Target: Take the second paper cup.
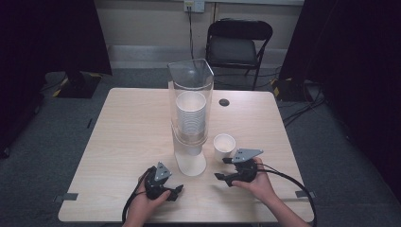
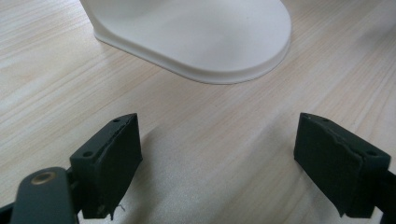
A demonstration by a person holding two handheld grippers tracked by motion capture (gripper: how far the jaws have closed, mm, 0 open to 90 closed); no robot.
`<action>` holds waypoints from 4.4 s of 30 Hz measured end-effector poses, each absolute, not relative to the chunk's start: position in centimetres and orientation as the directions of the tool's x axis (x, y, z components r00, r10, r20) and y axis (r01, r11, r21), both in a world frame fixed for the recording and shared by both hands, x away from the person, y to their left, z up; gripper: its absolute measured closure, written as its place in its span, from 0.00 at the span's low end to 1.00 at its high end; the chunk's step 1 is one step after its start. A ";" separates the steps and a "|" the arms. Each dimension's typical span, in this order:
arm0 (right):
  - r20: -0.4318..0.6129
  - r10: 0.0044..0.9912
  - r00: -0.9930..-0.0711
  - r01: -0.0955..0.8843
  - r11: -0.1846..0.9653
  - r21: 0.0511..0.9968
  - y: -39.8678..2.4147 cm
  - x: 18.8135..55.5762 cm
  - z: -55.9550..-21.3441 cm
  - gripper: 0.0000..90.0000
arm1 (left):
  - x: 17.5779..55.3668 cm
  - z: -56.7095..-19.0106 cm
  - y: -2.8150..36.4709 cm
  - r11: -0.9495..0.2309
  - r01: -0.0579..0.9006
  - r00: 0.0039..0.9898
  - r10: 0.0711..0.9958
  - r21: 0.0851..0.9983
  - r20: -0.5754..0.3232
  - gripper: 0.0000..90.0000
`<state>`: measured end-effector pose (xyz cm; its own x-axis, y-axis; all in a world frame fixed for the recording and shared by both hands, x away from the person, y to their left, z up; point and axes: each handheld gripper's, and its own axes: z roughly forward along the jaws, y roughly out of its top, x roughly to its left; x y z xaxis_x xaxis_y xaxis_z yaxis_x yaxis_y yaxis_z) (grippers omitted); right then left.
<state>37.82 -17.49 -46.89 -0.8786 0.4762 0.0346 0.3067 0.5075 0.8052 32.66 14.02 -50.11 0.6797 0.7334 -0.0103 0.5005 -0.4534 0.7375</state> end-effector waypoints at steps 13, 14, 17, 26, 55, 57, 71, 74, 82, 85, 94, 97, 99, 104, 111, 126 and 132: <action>0.024 0.501 -0.865 0.254 0.395 0.883 -11.9 39.5 -43.4 0.24 | 32.6 -50.1 14.0 -0.449 0.502 0.678 0.735 0.739 -0.013 0.16; 0.024 0.508 -0.861 0.251 0.384 0.888 -11.6 39.8 -43.3 0.24 | 32.7 -50.1 14.0 -0.453 0.501 0.680 0.734 0.738 -0.011 0.16; 0.049 0.517 -0.854 0.258 0.342 0.904 -10.6 40.4 -42.9 0.24 | 32.6 -50.1 14.0 -0.448 0.502 0.678 0.735 0.740 -0.015 0.16; 0.058 0.555 -0.830 0.273 0.314 0.909 -8.7 41.1 -42.8 0.36 | 32.7 -50.1 14.0 -0.449 0.502 0.678 0.735 0.739 -0.014 0.16; 0.026 0.532 -0.846 0.328 0.482 0.812 -11.9 39.1 -48.2 0.36 | 32.8 -50.0 14.0 -0.472 0.507 0.682 0.731 0.722 -0.001 0.15; 0.015 0.537 -0.843 0.325 0.488 0.810 -12.3 39.0 -48.1 0.36 | 32.8 -50.0 14.0 -0.471 0.507 0.682 0.732 0.722 -0.002 0.15; -0.007 0.590 -0.807 0.359 0.500 0.788 -16.5 39.1 -49.3 0.33 | 32.8 -50.0 14.0 -0.469 0.508 0.681 0.732 0.723 -0.003 0.15; -0.002 0.598 -0.802 0.365 0.492 0.790 -16.8 39.1 -49.3 0.27 | 32.8 -50.2 13.9 -0.446 0.505 0.677 0.736 0.739 -0.018 0.15; 0.014 0.604 -0.797 0.380 0.484 0.788 -17.9 38.8 -49.2 0.22 | 32.8 -50.1 14.0 -0.459 0.502 0.682 0.731 0.733 -0.009 0.15; 0.009 0.603 -0.798 0.372 0.480 0.795 -18.4 38.6 -48.9 0.22 | 32.8 -50.1 14.0 -0.454 0.503 0.680 0.733 0.736 -0.013 0.15; 0.002 0.597 -0.802 0.366 0.490 0.791 -20.2 37.9 -48.2 0.21 | 32.8 -50.1 14.0 -0.457 0.502 0.682 0.732 0.734 -0.010 0.15; 0.007 0.595 -0.804 0.366 0.485 0.794 -20.8 37.4 -48.2 0.21 | 32.8 -50.1 14.0 -0.459 0.500 0.682 0.731 0.734 -0.008 0.15; 0.008 0.591 -0.807 0.365 0.488 0.793 -21.2 37.1 -48.1 0.21 | 32.8 -50.1 14.0 -0.459 0.501 0.682 0.731 0.734 -0.008 0.15; 0.013 0.591 -0.807 0.370 0.489 0.790 -22.3 36.7 -48.1 0.22 | 32.8 -50.1 14.0 -0.459 0.501 0.682 0.731 0.734 -0.009 0.15; 0.026 0.606 -0.795 0.389 0.477 0.788 -24.5 36.2 -48.1 0.22 | 32.8 -50.1 14.0 -0.457 0.501 0.682 0.732 0.735 -0.010 0.15; 0.054 0.625 -0.779 0.427 0.465 0.775 -27.8 35.2 -48.5 0.19 | 32.8 -50.2 13.9 -0.445 0.504 0.677 0.736 0.740 -0.017 0.15; 0.053 0.634 -0.772 0.437 0.467 0.769 -29.3 34.6 -48.5 0.19 | 32.8 -50.1 14.0 -0.459 0.501 0.683 0.731 0.734 -0.008 0.15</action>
<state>34.57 -29.30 -48.50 -0.7717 0.6338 0.0530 0.4365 0.4673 0.7688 32.78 13.99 -50.12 0.6826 0.7308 -0.0082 0.5006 -0.4593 0.7338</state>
